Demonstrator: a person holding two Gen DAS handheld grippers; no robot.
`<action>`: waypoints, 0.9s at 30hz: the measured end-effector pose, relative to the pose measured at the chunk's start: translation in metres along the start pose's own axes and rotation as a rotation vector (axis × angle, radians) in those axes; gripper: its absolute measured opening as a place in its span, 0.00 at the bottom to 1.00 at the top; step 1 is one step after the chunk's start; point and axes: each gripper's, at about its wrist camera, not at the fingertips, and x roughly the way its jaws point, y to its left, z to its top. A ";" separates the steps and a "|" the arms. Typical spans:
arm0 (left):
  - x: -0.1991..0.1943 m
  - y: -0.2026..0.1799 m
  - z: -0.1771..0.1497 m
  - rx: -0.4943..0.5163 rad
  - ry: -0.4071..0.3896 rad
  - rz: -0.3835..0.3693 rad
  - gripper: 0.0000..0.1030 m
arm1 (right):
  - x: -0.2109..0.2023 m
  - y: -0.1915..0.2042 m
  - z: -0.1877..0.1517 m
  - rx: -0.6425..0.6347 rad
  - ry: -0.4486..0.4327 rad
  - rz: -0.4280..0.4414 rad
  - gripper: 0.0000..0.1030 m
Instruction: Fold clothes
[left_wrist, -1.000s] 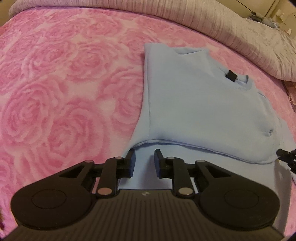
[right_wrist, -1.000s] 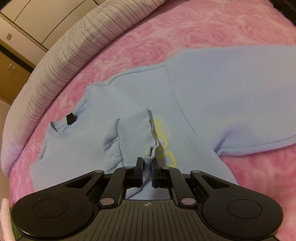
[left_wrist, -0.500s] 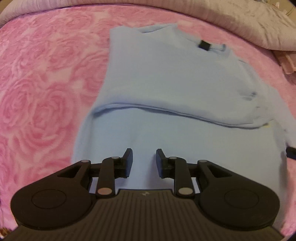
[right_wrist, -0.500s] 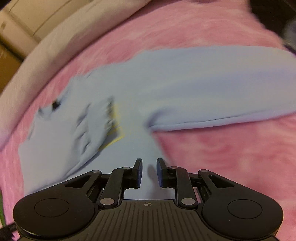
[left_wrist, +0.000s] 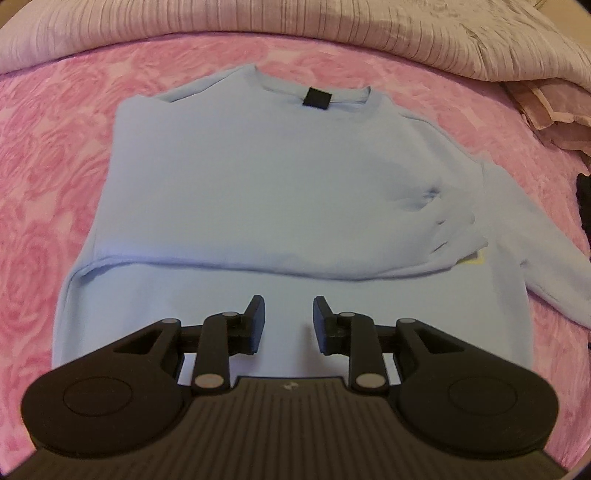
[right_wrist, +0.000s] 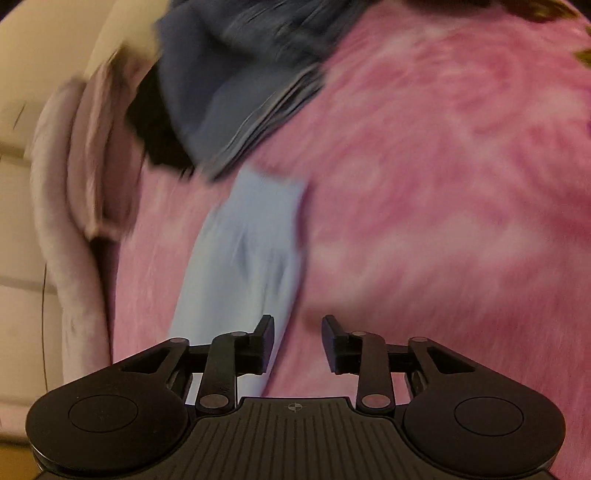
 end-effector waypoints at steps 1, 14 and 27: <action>0.001 -0.002 0.001 0.001 -0.002 -0.001 0.22 | 0.003 -0.003 0.002 0.017 -0.001 0.016 0.32; -0.007 0.015 -0.007 -0.046 0.004 -0.028 0.22 | 0.000 0.104 -0.038 -0.593 -0.129 -0.038 0.02; -0.018 0.044 -0.034 -0.266 0.056 -0.184 0.26 | -0.024 0.180 -0.312 -1.519 0.419 0.173 0.51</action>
